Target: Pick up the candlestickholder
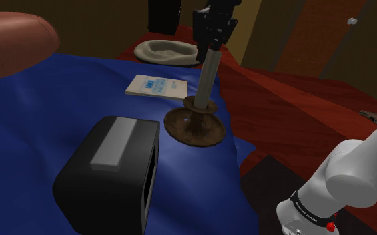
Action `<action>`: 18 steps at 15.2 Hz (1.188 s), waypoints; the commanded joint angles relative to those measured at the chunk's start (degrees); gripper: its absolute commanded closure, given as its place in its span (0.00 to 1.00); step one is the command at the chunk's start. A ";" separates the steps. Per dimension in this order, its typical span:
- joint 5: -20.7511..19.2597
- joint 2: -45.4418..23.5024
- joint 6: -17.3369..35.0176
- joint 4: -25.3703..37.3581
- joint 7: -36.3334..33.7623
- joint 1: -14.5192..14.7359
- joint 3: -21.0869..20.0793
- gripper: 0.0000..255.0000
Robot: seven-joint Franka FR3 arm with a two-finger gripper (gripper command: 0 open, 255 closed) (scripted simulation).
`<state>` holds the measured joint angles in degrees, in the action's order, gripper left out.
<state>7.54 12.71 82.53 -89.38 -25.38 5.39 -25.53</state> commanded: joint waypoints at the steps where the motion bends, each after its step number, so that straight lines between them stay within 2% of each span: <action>1: 0.03 0.07 0.10 -0.17 0.03 0.00 0.02 1.00; 8: 0.04 0.11 0.07 -0.16 -0.03 0.02 -0.01 1.00; 18: -2.37 -5.89 -8.94 14.42 -2.43 0.23 -1.52 1.00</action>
<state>5.53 7.66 74.72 -76.89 -27.48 5.56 -26.82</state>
